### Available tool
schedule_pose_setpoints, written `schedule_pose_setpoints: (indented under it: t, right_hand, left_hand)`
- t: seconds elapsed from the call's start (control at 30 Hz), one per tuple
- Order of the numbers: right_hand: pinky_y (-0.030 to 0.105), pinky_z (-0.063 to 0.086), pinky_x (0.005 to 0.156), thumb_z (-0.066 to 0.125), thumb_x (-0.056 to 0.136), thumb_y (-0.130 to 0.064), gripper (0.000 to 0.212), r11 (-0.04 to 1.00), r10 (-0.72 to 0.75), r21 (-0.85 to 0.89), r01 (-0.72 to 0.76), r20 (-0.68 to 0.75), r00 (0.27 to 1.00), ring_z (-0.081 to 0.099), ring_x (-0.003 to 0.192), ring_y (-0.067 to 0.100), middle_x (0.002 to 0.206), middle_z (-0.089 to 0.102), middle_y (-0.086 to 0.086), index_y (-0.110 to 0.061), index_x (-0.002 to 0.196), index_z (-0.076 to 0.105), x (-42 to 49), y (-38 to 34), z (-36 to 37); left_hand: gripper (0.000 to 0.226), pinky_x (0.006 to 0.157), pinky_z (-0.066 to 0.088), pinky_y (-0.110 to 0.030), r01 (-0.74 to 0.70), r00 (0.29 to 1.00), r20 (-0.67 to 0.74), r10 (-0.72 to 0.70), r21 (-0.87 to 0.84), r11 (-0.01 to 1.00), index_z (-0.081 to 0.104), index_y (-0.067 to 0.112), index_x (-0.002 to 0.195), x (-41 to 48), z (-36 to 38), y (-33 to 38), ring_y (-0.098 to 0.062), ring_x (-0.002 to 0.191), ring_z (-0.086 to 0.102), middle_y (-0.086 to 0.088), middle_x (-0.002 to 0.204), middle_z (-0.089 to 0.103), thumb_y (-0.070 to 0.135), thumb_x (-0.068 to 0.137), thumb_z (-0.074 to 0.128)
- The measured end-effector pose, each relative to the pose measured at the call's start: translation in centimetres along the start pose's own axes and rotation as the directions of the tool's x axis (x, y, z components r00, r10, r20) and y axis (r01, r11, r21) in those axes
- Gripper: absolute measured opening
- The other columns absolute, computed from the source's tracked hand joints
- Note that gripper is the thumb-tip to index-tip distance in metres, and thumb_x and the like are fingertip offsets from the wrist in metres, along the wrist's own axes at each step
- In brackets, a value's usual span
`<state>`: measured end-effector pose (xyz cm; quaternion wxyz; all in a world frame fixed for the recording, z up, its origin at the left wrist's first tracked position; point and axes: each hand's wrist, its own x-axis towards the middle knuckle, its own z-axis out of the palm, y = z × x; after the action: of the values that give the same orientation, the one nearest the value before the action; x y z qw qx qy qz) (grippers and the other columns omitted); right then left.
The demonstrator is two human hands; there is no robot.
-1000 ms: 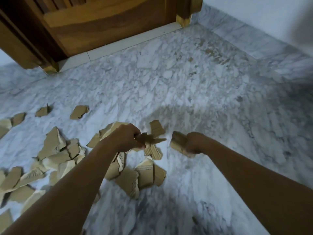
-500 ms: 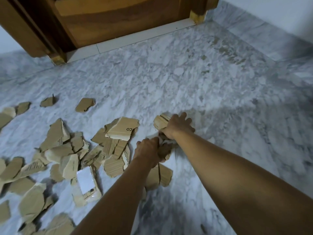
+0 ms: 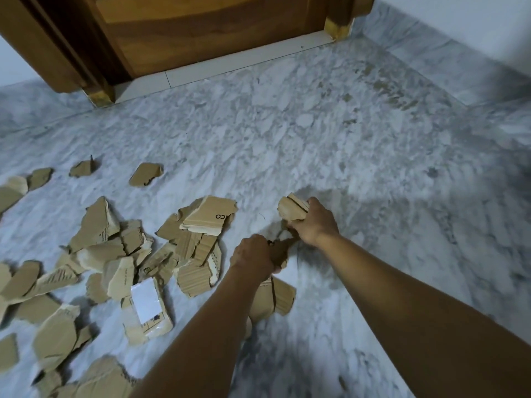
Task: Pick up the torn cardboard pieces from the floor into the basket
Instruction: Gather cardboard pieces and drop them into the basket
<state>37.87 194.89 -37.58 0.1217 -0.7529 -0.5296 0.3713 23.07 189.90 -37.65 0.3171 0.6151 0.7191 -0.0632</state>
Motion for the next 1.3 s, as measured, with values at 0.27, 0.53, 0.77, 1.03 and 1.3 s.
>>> schedule_pose_setpoints:
  t: [0.27, 0.53, 0.77, 1.03, 1.3]
  right_hand:
    - [0.046, 0.057, 0.085, 0.085, 0.075, -0.037, 0.052, 0.962, -0.033, 0.272, 0.024, 0.031, 0.999, 0.065, 0.099, 0.025, 0.109, 0.066, 0.001, -0.02, 0.113, 0.054, -3.9, 3.2, -4.0]
    - [0.038, 0.05, 0.093, 0.074, 0.085, -0.042, 0.06, 0.929, 0.072, -0.333, 0.158, 0.584, 0.808, 0.058, 0.115, 0.03, 0.135, 0.056, 0.014, -0.012, 0.134, 0.057, -9.1, -2.7, -1.0]
    - [0.051, 0.038, 0.101, 0.079, 0.077, -0.052, 0.097, 0.864, 0.143, -0.502, 0.03, 0.303, 0.942, 0.021, 0.14, 0.04, 0.149, 0.021, 0.013, -0.021, 0.15, 0.022, -12.2, -3.4, 5.1]
    - [0.046, 0.043, 0.098, 0.073, 0.079, -0.05, 0.067, 0.834, 0.216, -0.551, -0.034, 0.269, 0.939, 0.044, 0.122, 0.035, 0.132, 0.046, 0.012, -0.018, 0.133, 0.049, -10.9, -2.8, 5.7]
    - [0.042, 0.054, 0.085, 0.074, 0.08, -0.049, 0.084, 0.888, 0.062, -0.454, 0.073, 0.274, 0.96, 0.061, 0.107, 0.034, 0.124, 0.059, 0.013, -0.019, 0.144, 0.03, -9.7, -3.3, 0.8]
  left_hand:
    - [0.03, 0.077, 0.045, -0.036, -0.125, 0.989, 0.043, 0.141, -0.268, 0.955, 0.048, 0.007, 0.117, -2.5, -4.1, -2.7, -0.029, 0.103, 0.058, -0.015, 0.115, 0.06, 0.029, 0.098, 0.054]
    - [0.037, 0.062, 0.038, -0.03, -0.166, 0.979, 0.108, 0.172, -0.062, 0.984, 0.071, 0.012, 0.078, -6.8, -12.2, -9.6, -0.017, 0.067, 0.055, -0.003, 0.069, 0.061, 0.049, 0.077, 0.077]
    - [0.035, 0.083, 0.047, -0.032, 0.035, 0.999, -0.027, -0.034, 0.059, 0.998, 0.075, 0.02, 0.099, -9.1, -9.7, -15.1, -0.026, 0.1, 0.06, -0.007, 0.101, 0.066, 0.048, 0.077, 0.076]
    - [0.048, 0.077, 0.042, -0.032, 0.28, 0.929, -0.184, -0.322, -0.219, 0.935, 0.07, 0.022, 0.101, -10.2, -6.9, -19.4, -0.033, 0.104, 0.057, -0.011, 0.116, 0.058, 0.055, 0.067, 0.081]
    - [0.024, 0.046, 0.041, -0.014, 0.13, 0.971, -0.139, -0.193, -0.368, 0.921, 0.069, 0.01, 0.09, -9.5, -10.7, -17.6, -0.017, 0.068, 0.056, -0.002, 0.072, 0.06, 0.029, 0.08, 0.081]
